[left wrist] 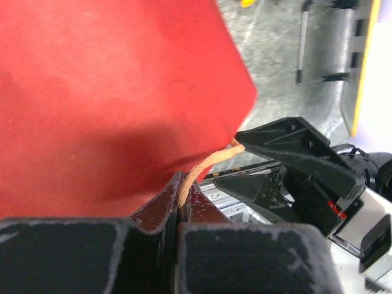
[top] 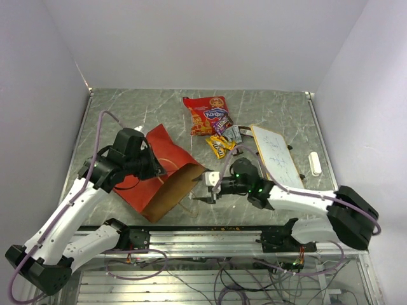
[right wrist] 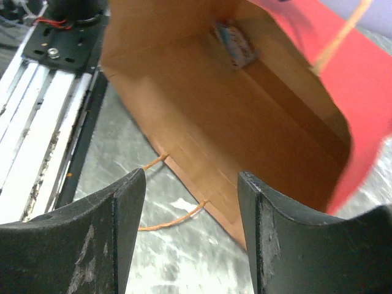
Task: Take the snacks out of the paper bag
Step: Take out the snack from the paper bag.
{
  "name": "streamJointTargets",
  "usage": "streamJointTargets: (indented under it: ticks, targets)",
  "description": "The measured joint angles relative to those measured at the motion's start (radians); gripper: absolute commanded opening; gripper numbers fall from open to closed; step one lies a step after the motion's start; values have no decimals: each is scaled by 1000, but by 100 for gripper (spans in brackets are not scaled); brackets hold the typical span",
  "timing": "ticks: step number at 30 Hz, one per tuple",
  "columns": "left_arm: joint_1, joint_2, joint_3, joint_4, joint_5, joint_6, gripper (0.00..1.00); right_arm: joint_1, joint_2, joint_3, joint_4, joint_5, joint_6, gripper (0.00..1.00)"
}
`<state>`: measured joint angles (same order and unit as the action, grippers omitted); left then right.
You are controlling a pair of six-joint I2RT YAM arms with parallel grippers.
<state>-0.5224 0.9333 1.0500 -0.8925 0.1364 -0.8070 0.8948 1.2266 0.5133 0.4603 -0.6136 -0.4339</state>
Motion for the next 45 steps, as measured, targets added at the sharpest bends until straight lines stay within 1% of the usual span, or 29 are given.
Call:
streamJointTargets:
  ticks: [5, 9, 12, 16, 19, 22, 28, 32, 41, 45]
  targets:
    - [0, -17, 0, -92, -69, -46, 7, 136, 188, 37, 139, 18, -44, 58]
    - [0, -23, 22, -102, -86, -57, 7, 242, 396, 71, 397, 150, -12, 58]
    - [0, -32, 56, -101, -97, -56, 7, 278, 545, 108, 579, 259, 37, 58]
    - [0, -60, 84, -101, -117, -44, 7, 314, 739, 197, 809, 395, 95, 58]
    - [0, -73, 90, -102, -123, -30, 7, 329, 843, 251, 897, 443, 105, 58]
    - [0, -73, 92, -104, -126, -19, 7, 335, 908, 306, 908, 465, 97, 58]
    - [0, -83, 92, -104, -125, -8, 7, 334, 961, 431, 862, 456, 47, 60]
    - [0, -81, 106, -104, -123, -2, 7, 335, 996, 499, 807, 452, 9, 61]
    - [0, -76, 148, -101, -105, 14, 7, 335, 1135, 657, 659, 445, -104, 62]
    - [0, -77, 148, -100, -88, 16, 7, 332, 1154, 730, 603, 435, -147, 62]
